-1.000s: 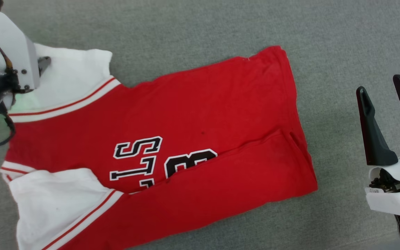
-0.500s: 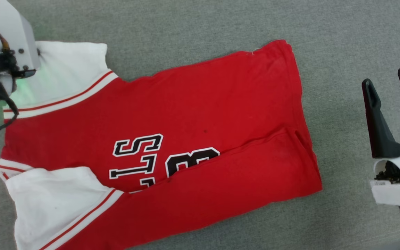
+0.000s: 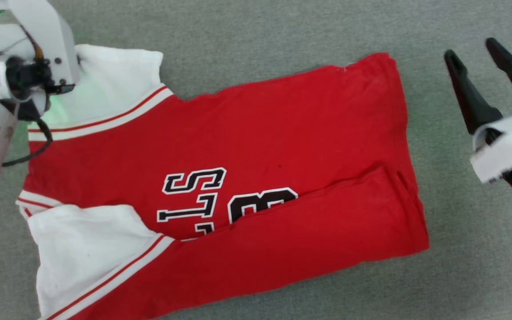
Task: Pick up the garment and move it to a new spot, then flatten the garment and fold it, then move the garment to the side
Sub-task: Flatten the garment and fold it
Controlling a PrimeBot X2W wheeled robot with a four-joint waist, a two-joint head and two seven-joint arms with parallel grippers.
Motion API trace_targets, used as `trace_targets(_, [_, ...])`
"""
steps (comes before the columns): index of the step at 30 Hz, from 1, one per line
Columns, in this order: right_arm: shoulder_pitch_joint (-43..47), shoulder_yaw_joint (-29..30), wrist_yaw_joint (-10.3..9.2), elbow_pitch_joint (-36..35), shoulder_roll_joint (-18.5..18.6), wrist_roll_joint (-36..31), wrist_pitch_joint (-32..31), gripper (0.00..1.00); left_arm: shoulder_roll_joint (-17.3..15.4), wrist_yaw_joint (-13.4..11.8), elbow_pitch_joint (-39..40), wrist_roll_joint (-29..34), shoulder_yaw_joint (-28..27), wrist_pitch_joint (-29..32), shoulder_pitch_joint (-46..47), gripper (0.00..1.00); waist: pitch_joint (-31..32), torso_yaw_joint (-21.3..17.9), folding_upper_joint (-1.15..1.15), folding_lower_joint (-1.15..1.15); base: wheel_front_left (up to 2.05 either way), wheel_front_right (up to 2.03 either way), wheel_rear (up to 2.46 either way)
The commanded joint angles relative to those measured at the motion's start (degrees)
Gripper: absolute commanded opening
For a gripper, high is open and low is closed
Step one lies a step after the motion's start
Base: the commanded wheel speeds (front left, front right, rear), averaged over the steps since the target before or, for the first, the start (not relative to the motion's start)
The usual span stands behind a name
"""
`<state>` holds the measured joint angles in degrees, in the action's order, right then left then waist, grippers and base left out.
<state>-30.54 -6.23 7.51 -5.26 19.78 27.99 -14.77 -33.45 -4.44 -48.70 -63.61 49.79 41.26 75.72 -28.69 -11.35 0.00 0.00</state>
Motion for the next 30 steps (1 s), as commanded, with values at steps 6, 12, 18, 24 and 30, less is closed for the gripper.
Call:
trace_targets(6, [-9.35,-5.12,-0.04,12.13,1.78,4.49,-8.93,1.00,3.33,1.58,-1.84,0.23,0.93,-0.59,0.64,0.00,-1.15,2.21,0.00,0.00,0.00,0.00,0.00])
trace_targets(12, [-15.94,-10.45,-0.04,22.66,1.14,9.93,-17.10,1.00,4.87,2.88,-3.92,0.43,1.10,-1.46,1.92,0.00,-1.99,3.29,0.00,0.00,0.00,0.00,0.00])
trace_targets(18, [-20.23,-14.54,-0.04,32.30,-0.61,12.59,-27.32,1.00,6.09,4.03,-6.13,0.45,1.27,-2.20,2.62,0.00,-2.48,3.78,0.00,0.00,0.00,0.00,0.00])
trace_targets(24, [-24.53,-17.37,0.00,35.18,-0.92,14.16,-32.43,0.00,7.20,4.99,-8.20,0.33,1.22,-3.13,3.09,0.00,-2.32,4.30,0.00,0.00,0.00,0.00,0.00])
trace_targets(30, [-26.66,-18.06,-0.01,34.26,2.16,15.43,-31.35,0.00,8.34,6.68,-9.40,-0.62,0.42,-4.38,3.94,0.00,0.00,6.23,0.00,0.00,0.00,0.00,0.00])
